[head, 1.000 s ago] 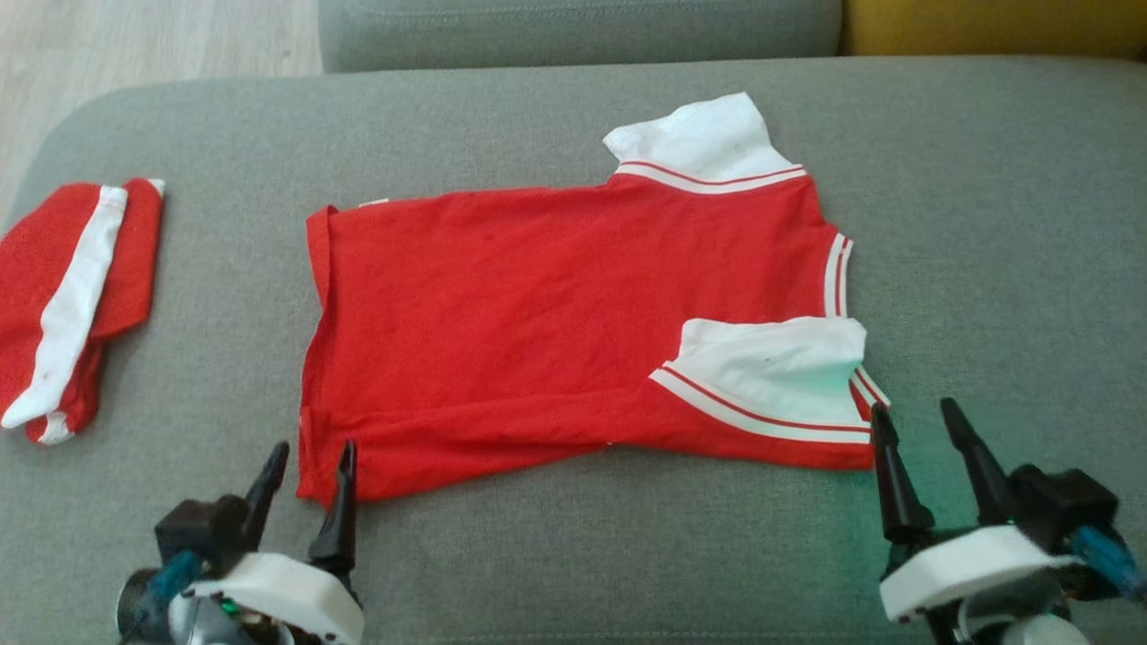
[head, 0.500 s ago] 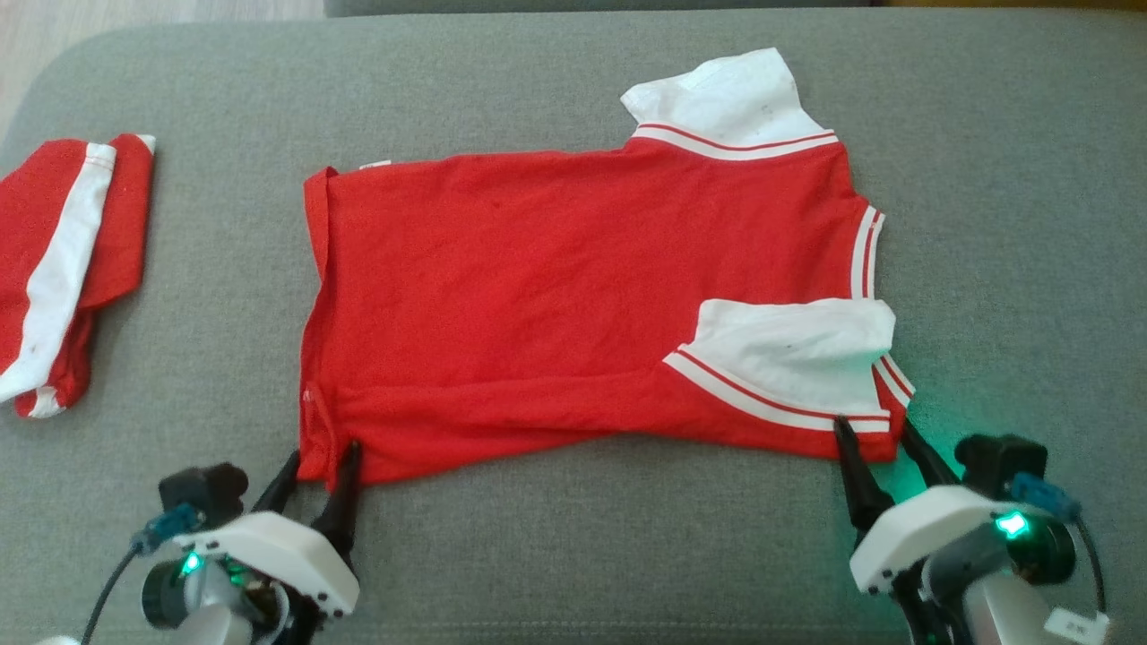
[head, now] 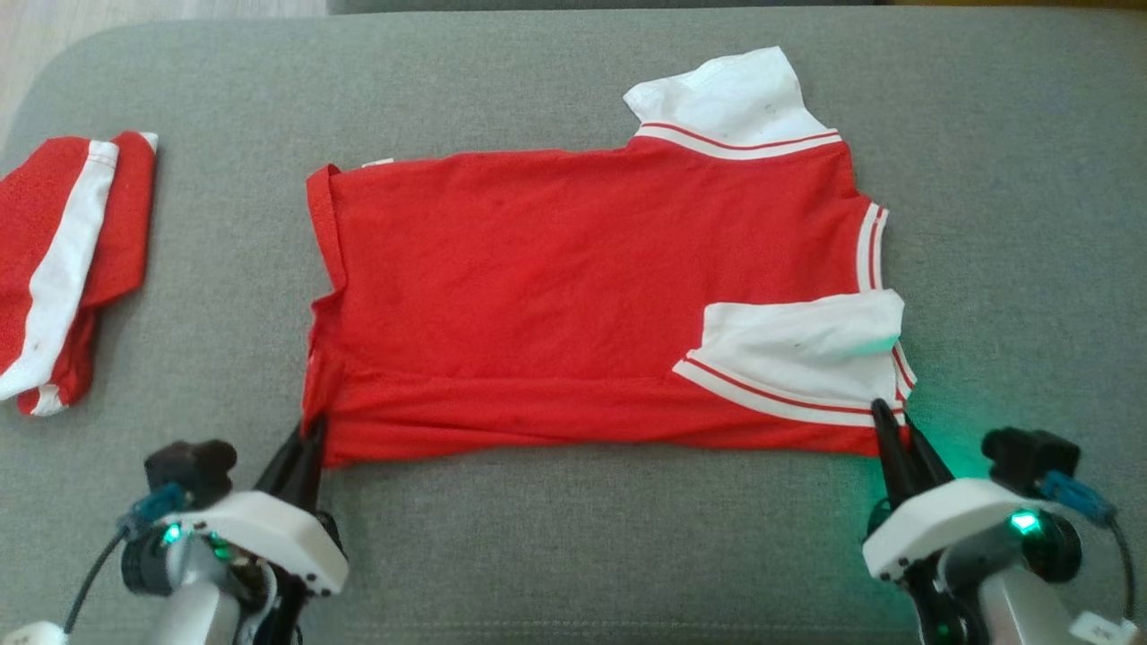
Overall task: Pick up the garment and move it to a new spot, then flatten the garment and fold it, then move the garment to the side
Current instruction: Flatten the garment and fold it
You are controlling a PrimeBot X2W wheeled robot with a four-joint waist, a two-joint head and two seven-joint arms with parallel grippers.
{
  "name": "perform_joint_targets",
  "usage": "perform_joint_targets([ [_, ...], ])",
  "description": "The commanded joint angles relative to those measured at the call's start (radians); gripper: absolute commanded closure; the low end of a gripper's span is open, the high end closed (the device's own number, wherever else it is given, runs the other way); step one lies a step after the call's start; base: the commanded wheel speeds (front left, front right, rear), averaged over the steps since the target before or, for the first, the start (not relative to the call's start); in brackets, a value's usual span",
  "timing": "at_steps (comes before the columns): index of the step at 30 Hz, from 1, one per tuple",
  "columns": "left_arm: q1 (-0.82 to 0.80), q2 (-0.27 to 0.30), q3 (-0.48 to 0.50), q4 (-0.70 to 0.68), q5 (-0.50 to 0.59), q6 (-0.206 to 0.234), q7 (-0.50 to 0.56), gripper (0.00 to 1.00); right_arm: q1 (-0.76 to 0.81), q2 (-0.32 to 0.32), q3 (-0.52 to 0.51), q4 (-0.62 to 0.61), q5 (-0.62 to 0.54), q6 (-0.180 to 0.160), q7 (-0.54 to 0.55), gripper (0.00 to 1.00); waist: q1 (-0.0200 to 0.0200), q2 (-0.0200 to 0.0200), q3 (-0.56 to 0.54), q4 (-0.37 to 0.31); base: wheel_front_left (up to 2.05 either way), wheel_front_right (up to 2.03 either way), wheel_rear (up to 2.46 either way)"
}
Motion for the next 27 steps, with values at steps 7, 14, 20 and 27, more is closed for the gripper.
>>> perform_joint_targets([
  [7,0.029,0.066,0.035,-0.146,0.005,0.021,0.046,1.0,0.111,-0.005,-0.018,-0.138,0.041,0.007,0.01,1.0,0.0,0.0,-0.027,-0.005,0.0,0.0,0.0],
  [14,0.122,0.075,0.034,-0.235,-0.03,0.04,0.119,1.0,0.216,-0.005,-0.037,-0.22,0.068,0.007,0.042,1.0,0.0,0.0,-0.046,-0.026,0.0,0.0,0.0],
  [20,0.152,0.063,0.034,-0.252,-0.043,0.062,0.13,0.0,0.231,-0.005,-0.05,-0.209,0.085,0.007,0.053,0.0,0.0,0.0,-0.053,-0.028,0.0,0.0,0.0],
  [27,0.165,0.051,0.067,-0.34,0.029,0.155,-0.012,0.0,0.174,-0.005,-0.068,-0.333,-0.049,0.007,-0.037,0.0,0.0,0.0,-0.091,-0.036,0.0,0.0,0.0],
])
